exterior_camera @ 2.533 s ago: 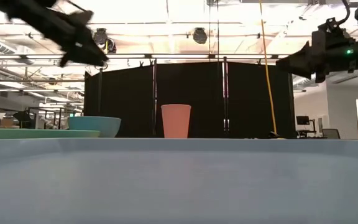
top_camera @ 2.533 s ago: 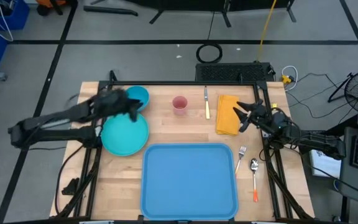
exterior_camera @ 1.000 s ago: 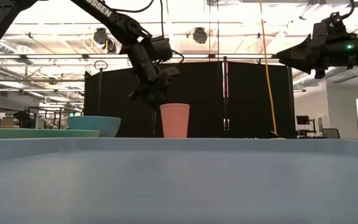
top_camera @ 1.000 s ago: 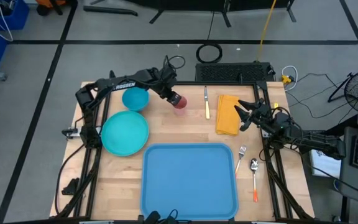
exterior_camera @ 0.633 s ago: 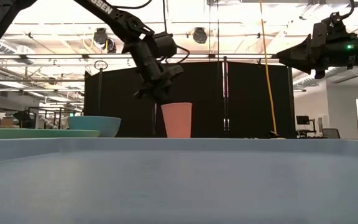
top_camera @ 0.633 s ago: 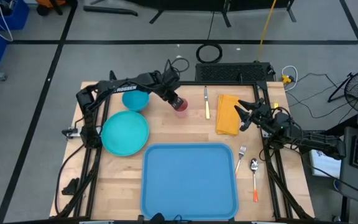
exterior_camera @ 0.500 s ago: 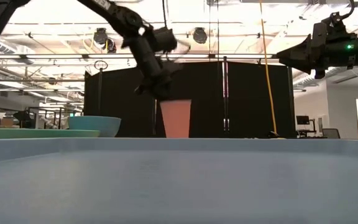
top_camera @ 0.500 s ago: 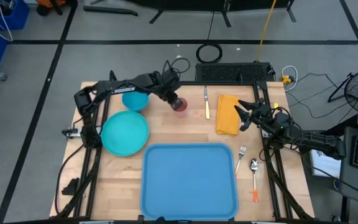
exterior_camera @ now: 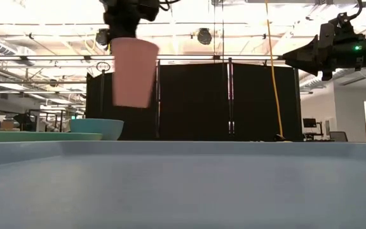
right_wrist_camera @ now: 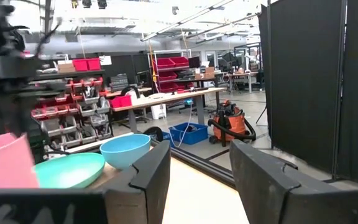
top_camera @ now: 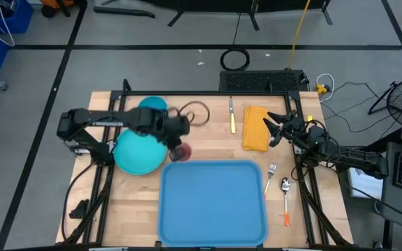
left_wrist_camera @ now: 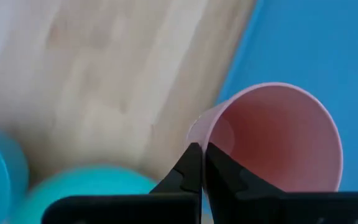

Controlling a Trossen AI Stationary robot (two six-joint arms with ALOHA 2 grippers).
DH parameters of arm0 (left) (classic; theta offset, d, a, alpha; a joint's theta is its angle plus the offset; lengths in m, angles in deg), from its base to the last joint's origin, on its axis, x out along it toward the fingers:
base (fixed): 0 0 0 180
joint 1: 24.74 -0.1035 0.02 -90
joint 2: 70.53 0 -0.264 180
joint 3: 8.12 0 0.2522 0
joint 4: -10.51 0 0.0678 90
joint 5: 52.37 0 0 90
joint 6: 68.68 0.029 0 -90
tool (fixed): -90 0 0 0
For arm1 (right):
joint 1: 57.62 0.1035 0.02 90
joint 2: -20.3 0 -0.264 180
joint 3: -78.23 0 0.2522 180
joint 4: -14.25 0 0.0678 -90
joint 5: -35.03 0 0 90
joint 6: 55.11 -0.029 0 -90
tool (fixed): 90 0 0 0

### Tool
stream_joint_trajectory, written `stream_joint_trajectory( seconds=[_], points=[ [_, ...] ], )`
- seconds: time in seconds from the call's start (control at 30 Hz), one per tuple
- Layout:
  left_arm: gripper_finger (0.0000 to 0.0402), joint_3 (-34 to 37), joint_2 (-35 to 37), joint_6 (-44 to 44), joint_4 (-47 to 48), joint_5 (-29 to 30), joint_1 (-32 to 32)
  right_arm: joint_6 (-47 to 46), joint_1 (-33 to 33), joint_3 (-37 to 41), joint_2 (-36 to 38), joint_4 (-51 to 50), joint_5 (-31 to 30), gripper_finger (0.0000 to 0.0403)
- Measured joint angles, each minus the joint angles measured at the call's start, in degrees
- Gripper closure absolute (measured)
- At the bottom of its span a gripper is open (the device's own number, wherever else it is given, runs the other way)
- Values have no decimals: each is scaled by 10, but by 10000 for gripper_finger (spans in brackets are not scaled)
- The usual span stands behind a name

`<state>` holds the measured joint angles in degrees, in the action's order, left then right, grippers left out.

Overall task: Set up tray
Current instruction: Put the pink cup on the top left of the blue tray

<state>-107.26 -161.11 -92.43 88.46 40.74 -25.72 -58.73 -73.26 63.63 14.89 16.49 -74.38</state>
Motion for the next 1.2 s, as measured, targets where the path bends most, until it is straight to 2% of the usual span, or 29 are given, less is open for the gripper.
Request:
stream_joint_trajectory(
  seconds=[0.2,0.37,0.5,0.63,0.77,1.03,1.2],
  points=[
    [398,49,-3,-81,-30,9,62,0,0,0,0,0,0,245],
    [398,124,-3,-137,-44,9,67,0,0,0,0,0,0,245],
    [398,168,-1,-150,-95,-3,63,0,0,0,0,0,0,245],
    [398,193,4,-144,-150,-22,63,0,0,0,0,0,0,245],
    [395,198,5,-158,-146,-18,63,0,0,0,0,0,0,245],
    [310,201,2,-172,-142,-7,68,0,0,0,0,0,0,245],
    [274,201,7,-165,-142,36,82,0,0,0,0,0,0,245]
  ],
)
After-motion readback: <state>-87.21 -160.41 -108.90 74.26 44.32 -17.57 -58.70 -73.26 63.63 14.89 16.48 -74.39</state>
